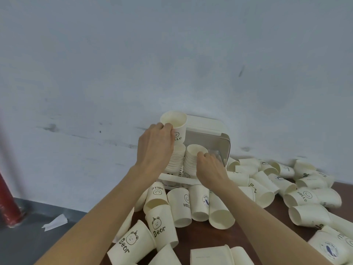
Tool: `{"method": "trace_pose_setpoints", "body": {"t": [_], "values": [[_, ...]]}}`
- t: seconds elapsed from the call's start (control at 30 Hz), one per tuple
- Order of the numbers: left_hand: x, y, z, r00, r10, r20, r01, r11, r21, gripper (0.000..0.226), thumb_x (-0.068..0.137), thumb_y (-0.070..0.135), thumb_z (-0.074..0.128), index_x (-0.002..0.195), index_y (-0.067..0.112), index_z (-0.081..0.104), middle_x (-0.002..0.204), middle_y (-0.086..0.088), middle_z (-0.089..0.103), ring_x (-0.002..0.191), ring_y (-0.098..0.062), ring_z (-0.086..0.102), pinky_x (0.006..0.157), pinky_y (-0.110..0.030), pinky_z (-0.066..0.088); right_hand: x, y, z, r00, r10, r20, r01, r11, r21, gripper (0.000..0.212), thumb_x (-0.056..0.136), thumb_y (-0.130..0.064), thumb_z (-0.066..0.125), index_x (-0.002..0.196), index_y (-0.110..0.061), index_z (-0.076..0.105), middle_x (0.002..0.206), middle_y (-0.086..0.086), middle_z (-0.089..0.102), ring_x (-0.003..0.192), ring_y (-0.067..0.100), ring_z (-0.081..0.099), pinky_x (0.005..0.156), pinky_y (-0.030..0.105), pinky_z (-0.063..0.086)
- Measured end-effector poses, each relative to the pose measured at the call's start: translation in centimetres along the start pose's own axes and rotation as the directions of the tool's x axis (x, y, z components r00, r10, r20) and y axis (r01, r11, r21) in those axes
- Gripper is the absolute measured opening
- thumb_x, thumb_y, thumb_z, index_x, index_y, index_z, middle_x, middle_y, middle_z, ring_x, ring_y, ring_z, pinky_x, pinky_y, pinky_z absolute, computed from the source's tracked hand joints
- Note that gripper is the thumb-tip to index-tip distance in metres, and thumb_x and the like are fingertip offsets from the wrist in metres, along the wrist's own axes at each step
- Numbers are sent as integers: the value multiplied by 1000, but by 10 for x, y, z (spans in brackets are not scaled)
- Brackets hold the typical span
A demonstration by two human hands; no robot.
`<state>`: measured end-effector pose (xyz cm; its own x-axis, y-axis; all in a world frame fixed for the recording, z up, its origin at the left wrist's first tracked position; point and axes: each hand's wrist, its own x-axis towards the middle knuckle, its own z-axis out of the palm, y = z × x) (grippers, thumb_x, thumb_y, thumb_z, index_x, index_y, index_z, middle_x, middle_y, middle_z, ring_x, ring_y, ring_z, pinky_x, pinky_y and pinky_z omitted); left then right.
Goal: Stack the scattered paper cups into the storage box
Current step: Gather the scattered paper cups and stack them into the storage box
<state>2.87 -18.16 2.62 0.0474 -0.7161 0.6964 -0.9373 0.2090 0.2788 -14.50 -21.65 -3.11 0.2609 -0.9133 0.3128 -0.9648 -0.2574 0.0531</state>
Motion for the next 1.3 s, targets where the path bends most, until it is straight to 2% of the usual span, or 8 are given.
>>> {"method": "trace_pose_setpoints", "body": {"t": [0.27,0.4,0.57,0.83,0.9,1.0,1.07,1.3], "values": [[1,-14,37,984,97,147,-121,979,165,5,94,11,54,93,12,59,86,-6,63,78,-26,58,54,-32,35,-2,-2,3,1000,23,-6,-23,999,24,21,85,-1,40,104,-8,45,106,11,58,100,30,51,70,33,35],[3,-17,44,966,97,240,-158,956,249,11,97,12,45,99,16,54,94,-3,60,86,-23,55,58,-31,31,-1,-2,5,1000,26,-6,-26,998,55,22,84,-1,42,105,-8,45,108,12,57,101,29,51,74,32,39],[5,-18,55,934,81,348,-179,949,259,13,93,6,46,95,17,52,88,-2,53,72,-21,40,56,-32,31,-2,-4,7,999,34,-1,-34,996,80,24,85,-3,43,109,-7,44,110,12,56,103,29,49,73,31,36],[-6,-21,69,911,56,410,-177,948,264,8,94,11,49,96,18,53,91,0,57,70,-19,44,56,-32,34,-6,-4,2,999,30,42,-34,996,82,30,84,-3,45,113,-5,41,111,15,57,102,31,49,74,30,32],[-8,-17,65,903,63,426,-175,958,227,14,96,15,45,108,19,51,97,-3,59,76,-22,52,59,-33,40,-8,-5,-1,998,38,49,-42,994,102,45,85,-5,47,128,-1,34,113,16,57,103,32,49,74,31,33],[-13,-7,54,881,70,467,-161,974,159,44,97,21,41,140,23,32,109,-7,57,93,-28,58,63,-34,40,-15,-8,-8,997,66,28,-69,986,149,72,85,-6,50,145,-1,9,115,16,56,105,32,49,72,32,33],[-18,4,46,880,71,470,-157,977,147,46,98,23,40,142,23,29,111,-7,55,98,-29,57,66,-35,41,-20,-8,-15,998,68,15,-70,984,163,77,85,-5,50,147,0,5,117,16,55,107,32,49,72,32,34],[-37,38,12,875,128,466,-189,978,85,34,100,31,36,131,20,43,113,-3,54,101,-27,58,78,-37,45,-48,1,-58,1000,26,-9,-25,987,159,41,86,-7,46,126,-4,38,116,15,56,107,33,49,71,36,37]]}}
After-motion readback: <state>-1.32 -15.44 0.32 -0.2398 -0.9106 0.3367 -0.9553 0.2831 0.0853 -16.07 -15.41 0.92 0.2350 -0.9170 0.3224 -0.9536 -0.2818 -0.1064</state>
